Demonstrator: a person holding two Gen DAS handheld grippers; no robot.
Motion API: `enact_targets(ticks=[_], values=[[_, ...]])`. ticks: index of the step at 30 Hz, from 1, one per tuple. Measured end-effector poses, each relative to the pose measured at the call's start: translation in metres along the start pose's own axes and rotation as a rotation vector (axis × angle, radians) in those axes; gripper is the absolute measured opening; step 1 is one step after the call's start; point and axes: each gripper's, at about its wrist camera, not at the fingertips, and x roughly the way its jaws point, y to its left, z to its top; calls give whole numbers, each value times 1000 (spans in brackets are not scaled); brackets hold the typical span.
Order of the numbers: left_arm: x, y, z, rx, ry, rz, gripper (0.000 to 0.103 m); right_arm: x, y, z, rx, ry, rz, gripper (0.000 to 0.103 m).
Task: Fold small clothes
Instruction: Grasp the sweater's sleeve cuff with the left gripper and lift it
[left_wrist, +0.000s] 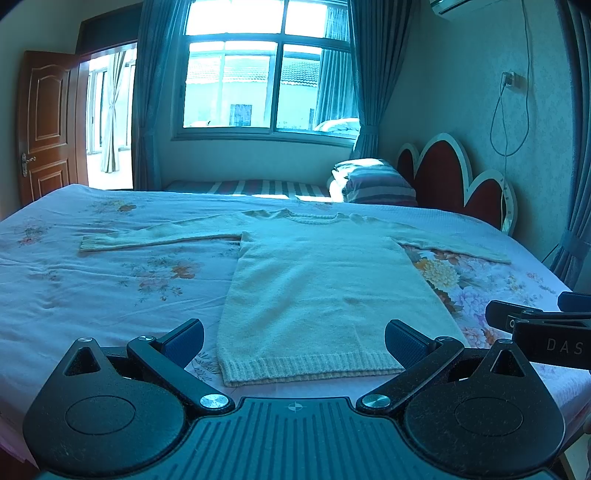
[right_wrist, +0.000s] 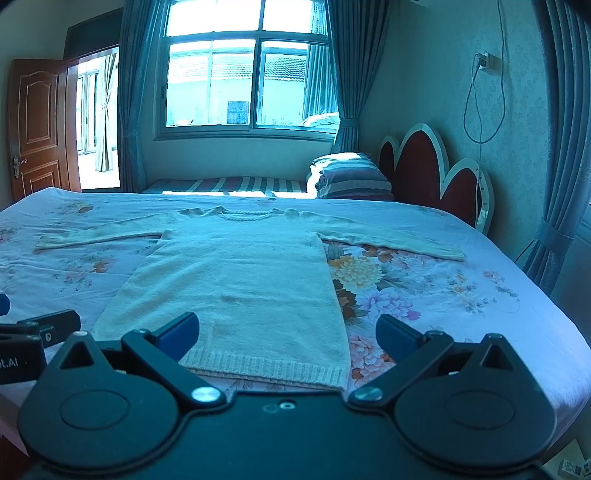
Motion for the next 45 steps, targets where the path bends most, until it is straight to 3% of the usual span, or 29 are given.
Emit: enact_targets(ticks=[10, 15, 19, 24, 28, 31, 37, 38, 39, 41, 45], values=[[7, 4, 2, 0, 9, 0, 103, 2, 0, 2, 1, 2, 7, 102], [24, 36, 20, -83, -28, 2, 103, 12, -7, 11, 7, -5, -8, 102], [65, 75, 34, -165, -20, 42, 103, 36, -18, 27, 15, -15, -43, 102], [143, 143, 44, -353, 23, 45, 103, 83, -32, 54, 28, -25, -87, 103], [203, 202, 56, -477, 1, 84, 103, 137, -45, 79, 52, -17, -114, 103], [242, 247, 69, -553, -24, 158, 103, 180, -56, 97, 68, -4, -126, 103], [328, 353, 61, -888, -25, 262, 103, 244, -72, 115, 89, 64, -113, 102], [338, 366, 56, -931, -23, 260, 92, 252, -72, 116, 83, 77, -126, 102], [347, 376, 52, -958, -12, 237, 67, 258, -73, 117, 84, 90, -138, 102], [368, 392, 47, -969, 42, 225, 47, 267, -72, 116, 95, 108, -150, 102], [381, 406, 30, -1052, -42, 146, 47, 275, -61, 118, 116, 136, -195, 102]])
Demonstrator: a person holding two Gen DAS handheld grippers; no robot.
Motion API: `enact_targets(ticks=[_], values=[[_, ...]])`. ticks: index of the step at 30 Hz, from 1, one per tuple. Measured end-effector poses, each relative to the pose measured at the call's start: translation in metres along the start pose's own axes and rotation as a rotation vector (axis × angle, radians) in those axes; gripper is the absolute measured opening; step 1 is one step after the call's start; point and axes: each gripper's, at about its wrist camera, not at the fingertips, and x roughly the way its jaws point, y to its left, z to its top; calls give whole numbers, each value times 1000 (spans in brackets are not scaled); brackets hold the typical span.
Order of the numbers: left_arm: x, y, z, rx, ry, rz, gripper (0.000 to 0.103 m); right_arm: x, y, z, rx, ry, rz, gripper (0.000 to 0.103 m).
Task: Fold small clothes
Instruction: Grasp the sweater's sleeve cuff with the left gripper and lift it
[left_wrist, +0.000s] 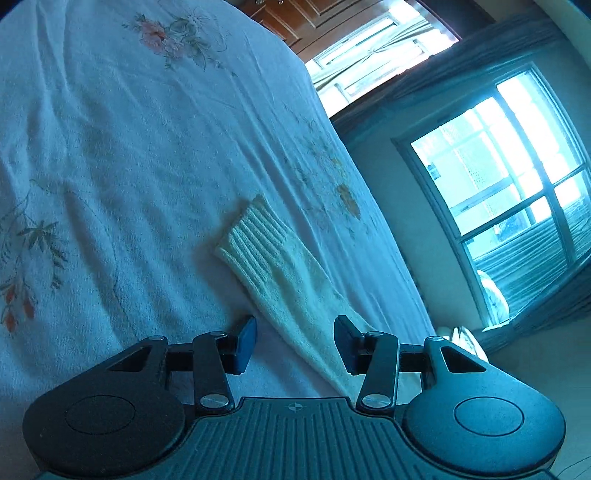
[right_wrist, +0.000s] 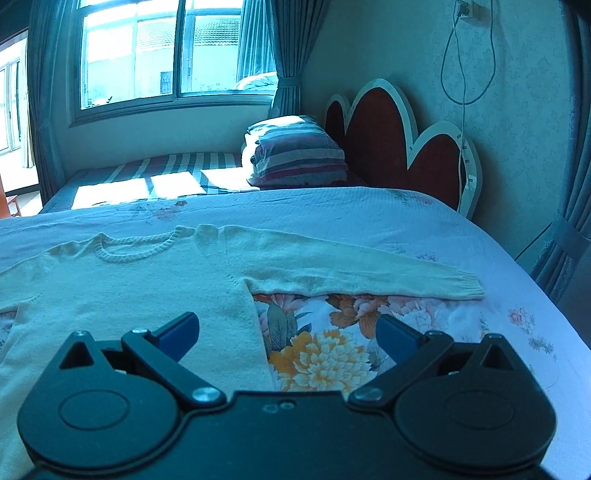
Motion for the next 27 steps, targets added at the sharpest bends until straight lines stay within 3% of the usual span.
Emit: enact_targets(ticks=[7, 8, 11, 13, 16, 18, 21, 24, 27], values=[[38, 8, 10, -28, -18, -71, 46, -16, 18, 0, 48, 13, -63, 102], [43, 6, 14, -13, -14, -54, 40, -17, 20, 0, 49, 12, -72, 102], [62, -2, 26, 40, 41, 12, 2, -20, 20, 2, 74, 9, -99, 102], [64, -10, 33, 46, 23, -8, 2, -23, 12, 3, 100, 7, -119, 102], [56, -51, 39, 121, -33, -62, 2, -27, -6, 3, 122, -2, -161, 102], [59, -97, 42, 161, -36, -106, 2, -28, -23, 1, 137, -1, -187, 102], [66, -175, 28, 307, -25, -171, 2, -23, -53, -1, 179, 9, -220, 102], [79, -270, -12, 498, -1, -244, 2, -18, -82, -4, 202, -5, -240, 102], [83, -347, -84, 658, 22, -325, 2, -9, -113, -9, 215, -3, -244, 102]])
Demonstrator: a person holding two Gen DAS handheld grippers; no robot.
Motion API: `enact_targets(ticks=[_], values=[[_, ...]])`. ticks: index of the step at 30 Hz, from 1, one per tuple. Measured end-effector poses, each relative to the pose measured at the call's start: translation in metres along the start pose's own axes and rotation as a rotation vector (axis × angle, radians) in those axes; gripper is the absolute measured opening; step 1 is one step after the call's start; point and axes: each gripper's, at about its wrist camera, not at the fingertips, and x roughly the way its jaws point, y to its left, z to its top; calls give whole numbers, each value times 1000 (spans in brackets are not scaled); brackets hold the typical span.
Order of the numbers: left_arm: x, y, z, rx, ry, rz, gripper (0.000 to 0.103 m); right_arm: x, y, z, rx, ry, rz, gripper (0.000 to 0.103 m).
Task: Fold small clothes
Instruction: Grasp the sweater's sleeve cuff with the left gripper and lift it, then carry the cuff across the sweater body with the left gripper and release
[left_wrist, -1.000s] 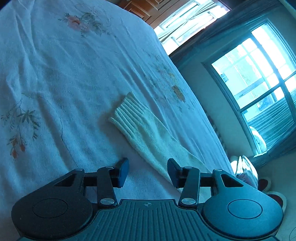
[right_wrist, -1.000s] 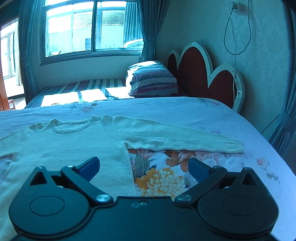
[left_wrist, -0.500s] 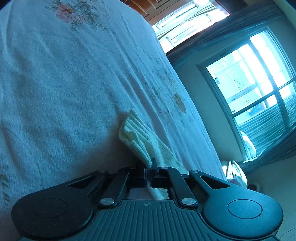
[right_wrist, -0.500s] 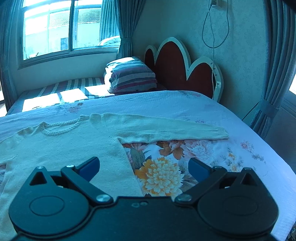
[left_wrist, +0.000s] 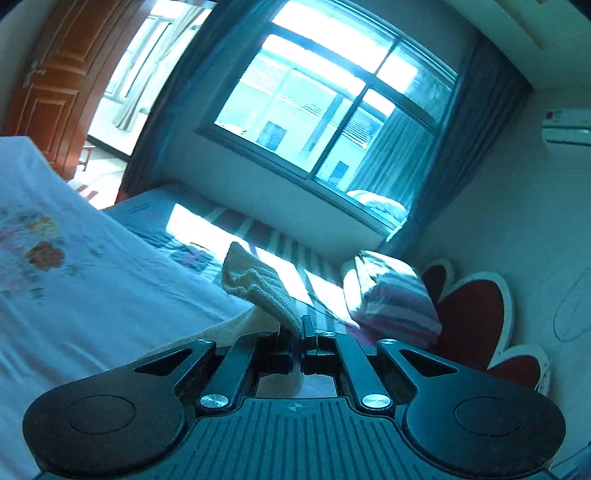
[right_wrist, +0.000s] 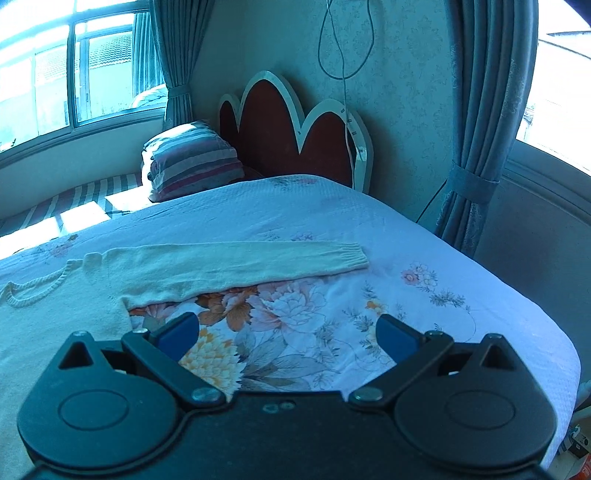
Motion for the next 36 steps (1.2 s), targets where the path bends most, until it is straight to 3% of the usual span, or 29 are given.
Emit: enact_targets(ticks=[5, 9, 11, 14, 20, 23, 24, 25, 26, 27, 31, 33, 36], values=[[65, -163, -48, 240, 96, -73, 2, 38, -55, 1, 5, 25, -16, 102], [117, -269, -136, 417, 261, -81, 2, 75, -117, 10, 14, 29, -57, 102], [131, -301, -175, 497, 337, -42, 2, 94, -152, 16, 54, 48, -90, 102], [130, -324, -208, 582, 373, 10, 2, 111, -195, 24, 117, 59, -128, 102], [122, -341, -221, 668, 375, 20, 2, 124, -238, 18, 143, 74, -163, 102], [115, -360, -230, 804, 405, 17, 4, 133, -240, 10, 152, 110, -147, 102], [109, -366, -229, 811, 422, -33, 24, 136, -238, 9, 154, 120, -136, 102], [101, -370, -225, 780, 449, -144, 41, 138, -235, 9, 156, 124, -126, 102], [92, -370, -219, 725, 434, -216, 80, 142, -232, 10, 159, 129, -110, 102], [81, -368, -214, 682, 384, -225, 94, 145, -228, 12, 158, 131, -98, 102], [51, -330, -182, 532, 260, -108, 94, 158, -212, 27, 157, 123, -44, 102], [32, -285, -165, 457, 190, 29, 90, 163, -205, 36, 161, 107, -10, 102], [11, -213, -146, 414, 133, 307, 72, 170, -197, 42, 163, 93, 37, 102]])
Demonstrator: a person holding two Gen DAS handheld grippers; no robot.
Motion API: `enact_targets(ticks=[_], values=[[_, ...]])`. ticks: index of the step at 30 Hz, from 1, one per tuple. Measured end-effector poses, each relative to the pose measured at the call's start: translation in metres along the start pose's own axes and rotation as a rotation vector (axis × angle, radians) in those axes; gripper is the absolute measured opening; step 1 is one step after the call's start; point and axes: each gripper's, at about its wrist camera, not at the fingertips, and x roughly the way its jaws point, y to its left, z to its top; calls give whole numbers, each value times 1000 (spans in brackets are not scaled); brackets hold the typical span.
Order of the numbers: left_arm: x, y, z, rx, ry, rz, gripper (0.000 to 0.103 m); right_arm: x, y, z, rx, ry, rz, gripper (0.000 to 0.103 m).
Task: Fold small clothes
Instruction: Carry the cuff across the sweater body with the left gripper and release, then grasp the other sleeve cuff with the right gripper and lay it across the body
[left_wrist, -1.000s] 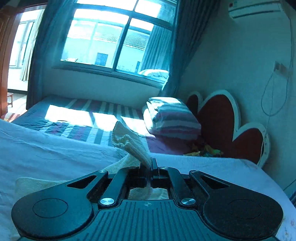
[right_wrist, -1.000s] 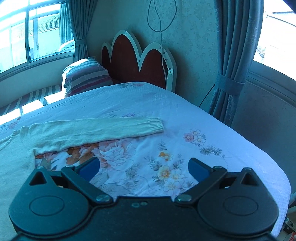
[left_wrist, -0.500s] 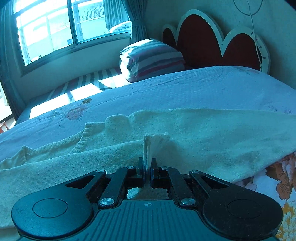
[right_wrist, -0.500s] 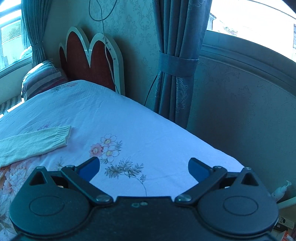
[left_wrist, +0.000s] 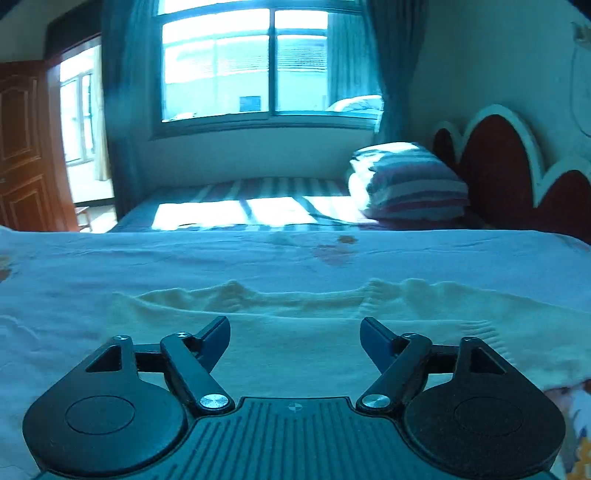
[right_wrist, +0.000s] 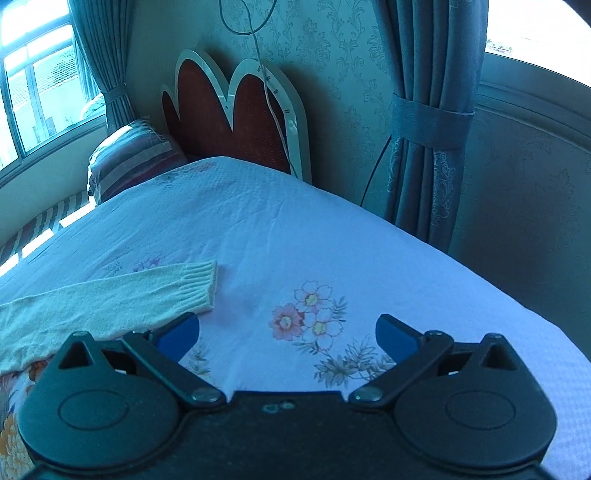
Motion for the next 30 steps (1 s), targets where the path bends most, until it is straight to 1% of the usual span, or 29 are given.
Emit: enact_targets(ticks=[1, 2, 3, 4, 5, 6, 7, 8, 9, 10, 11, 12, 13, 15, 17, 18, 19, 20, 21, 23, 24, 26, 27, 28, 30], values=[[0, 18, -4, -12, 6, 61, 72, 3, 3, 0, -4, 1, 10, 101], [6, 41, -10, -14, 28, 148, 72, 7, 5, 0, -9, 4, 16, 101], [12, 56, -16, -11, 70, 199, 72, 12, 8, 0, -15, 11, 19, 100], [24, 69, -25, -12, 154, 228, 72, 16, 10, -1, -13, 15, 22, 100], [36, 84, -38, -15, 241, 242, 73, 20, 11, -2, -6, 17, 32, 100], [31, 92, -42, -36, 212, 229, 75, 25, 12, -3, 10, 21, 51, 100], [29, 94, -42, -27, 224, 236, 75, 29, 13, -4, 27, 26, 68, 100], [22, 93, -39, -8, 206, 256, 75, 33, 14, -4, 50, 30, 84, 99], [18, 94, -34, -9, 151, 263, 75, 37, 16, -4, 77, 28, 103, 99], [12, 97, -34, -22, 116, 259, 75, 40, 17, -3, 103, 26, 125, 99], [14, 102, -33, -32, 146, 271, 75, 43, 18, -2, 123, 24, 144, 99], [19, 107, -35, -32, 192, 279, 75, 46, 19, -1, 150, 18, 174, 99], [19, 110, -39, -39, 201, 286, 75, 50, 19, -1, 181, 14, 214, 98], [17, 118, -40, -83, 185, 260, 75, 64, 20, -2, 232, 40, 274, 97], [9, 123, -44, -114, 175, 255, 75, 76, 19, -5, 289, 70, 311, 93], [5, 124, -42, -118, 171, 253, 75, 81, 18, -7, 317, 85, 319, 75], [1, 124, -44, -118, 170, 251, 75, 86, 16, -9, 337, 106, 337, 27], [-3, 126, -46, -116, 173, 253, 75, 93, 15, -10, 355, 131, 344, 16], [-7, 127, -47, -114, 174, 253, 75, 98, 14, -12, 370, 147, 335, 18], [-16, 132, -49, -118, 168, 252, 75, 102, 10, -12, 411, 141, 361, 25], [-19, 134, -50, -118, 167, 253, 75, 103, 9, -10, 424, 132, 366, 31], [-25, 140, -52, -121, 166, 261, 75, 105, 7, -9, 443, 131, 349, 32], [-29, 144, -52, -127, 166, 267, 75, 109, 5, -9, 477, 137, 358, 38], [-31, 148, -53, -134, 167, 270, 75, 111, 4, -9, 502, 140, 371, 40], [-36, 157, -54, -153, 159, 283, 75, 117, 4, -7, 519, 142, 371, 40]])
